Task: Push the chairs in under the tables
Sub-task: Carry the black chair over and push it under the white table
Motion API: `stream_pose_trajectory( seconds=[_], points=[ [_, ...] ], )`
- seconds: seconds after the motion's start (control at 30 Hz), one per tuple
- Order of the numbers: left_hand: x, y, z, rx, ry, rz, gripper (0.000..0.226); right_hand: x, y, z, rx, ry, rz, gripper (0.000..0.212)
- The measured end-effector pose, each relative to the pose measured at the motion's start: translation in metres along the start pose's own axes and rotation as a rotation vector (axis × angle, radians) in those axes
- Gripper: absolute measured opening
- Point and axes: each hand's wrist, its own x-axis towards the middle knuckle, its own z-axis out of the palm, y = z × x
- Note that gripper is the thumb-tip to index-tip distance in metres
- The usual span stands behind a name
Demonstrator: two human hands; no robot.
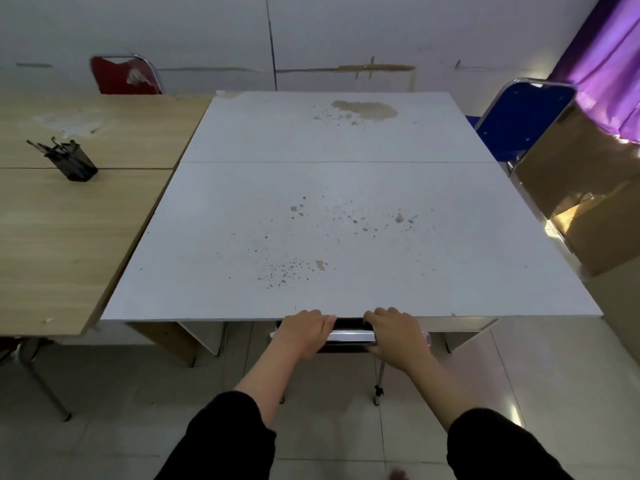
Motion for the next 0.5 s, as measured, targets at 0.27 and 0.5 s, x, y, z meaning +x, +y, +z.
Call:
stream_pose_trajectory(
  seconds=[0.27, 0.5],
  points=[
    [0.015, 0.03, -0.007, -0.106, 0.027, -0.111, 0.042, -0.062, 0.037, 0.014, -0.036, 0.109, -0.053, 0.084],
    [0.068, 0.185, -0.005, -0.046, 0.057, 0.191, 0.045, -0.133, 0.167, -0.017, 0.052, 0.078, 0.213, 0.074]
  ],
)
